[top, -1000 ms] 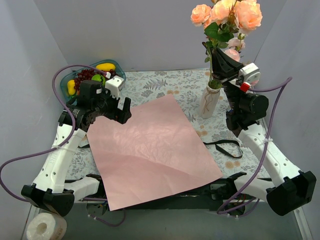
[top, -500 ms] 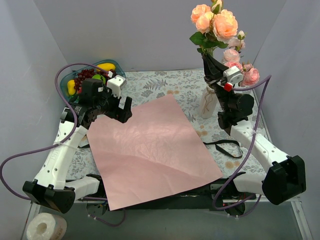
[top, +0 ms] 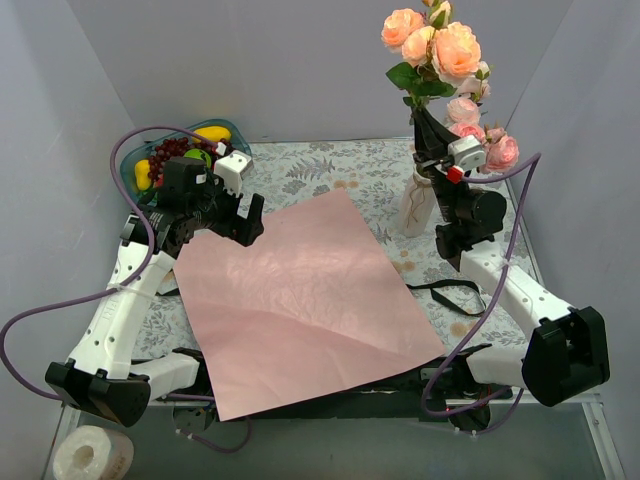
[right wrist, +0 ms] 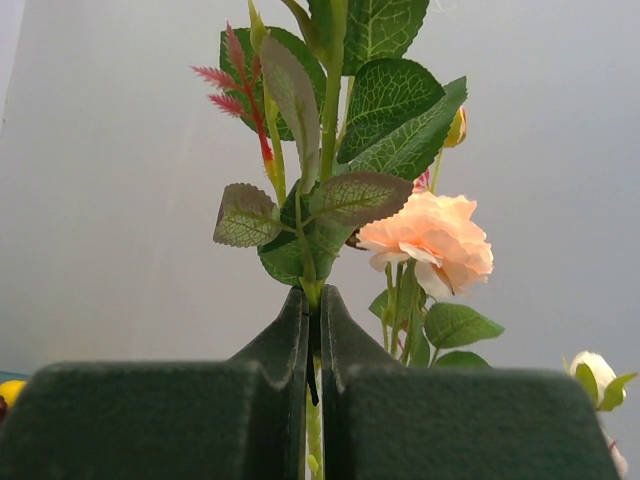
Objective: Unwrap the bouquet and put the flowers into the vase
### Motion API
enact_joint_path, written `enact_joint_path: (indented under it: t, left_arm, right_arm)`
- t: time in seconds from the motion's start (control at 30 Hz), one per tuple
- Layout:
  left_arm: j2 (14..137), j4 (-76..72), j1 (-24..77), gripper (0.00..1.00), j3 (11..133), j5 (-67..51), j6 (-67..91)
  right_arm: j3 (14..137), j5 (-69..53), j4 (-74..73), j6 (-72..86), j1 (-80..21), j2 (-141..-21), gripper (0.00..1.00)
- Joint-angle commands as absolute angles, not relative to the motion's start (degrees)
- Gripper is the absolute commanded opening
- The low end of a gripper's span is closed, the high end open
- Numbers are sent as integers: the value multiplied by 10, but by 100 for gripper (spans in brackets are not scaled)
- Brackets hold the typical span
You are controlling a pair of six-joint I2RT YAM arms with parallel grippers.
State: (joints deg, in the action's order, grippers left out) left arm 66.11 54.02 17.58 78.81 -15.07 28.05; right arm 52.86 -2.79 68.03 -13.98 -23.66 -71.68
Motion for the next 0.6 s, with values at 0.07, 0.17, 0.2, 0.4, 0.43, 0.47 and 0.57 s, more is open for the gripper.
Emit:
enact_joint_path:
  t: [0.07,0.17,0.2,0.4,0.43,0.47,0.57]
  left_arm:
    - [651,549,174,98,803,-154,275]
    - [654,555,173,98,809,-155,276]
    - [653,557,174,98,810,-156,276]
    - [652,567,174,98,821,-152,273]
    - [652,568,174,98,824,-151,274]
    - [651,569,174,98,824,-153,276]
    - [650,569,174,98,830,-154,278]
  right_arm:
    - [498,52,744,-162,-229,-720,1]
    - [467,89,777,-158,-225,-728,1]
    - [462,91,779,-159,-224,-729,1]
    - [451,125,783,-155,-224,-744,1]
    - [451,128,781,-151,-224,-744,1]
    - [452,137,775,-149,-223,-746,2]
    - [481,163,689,-136,-223,-745,18]
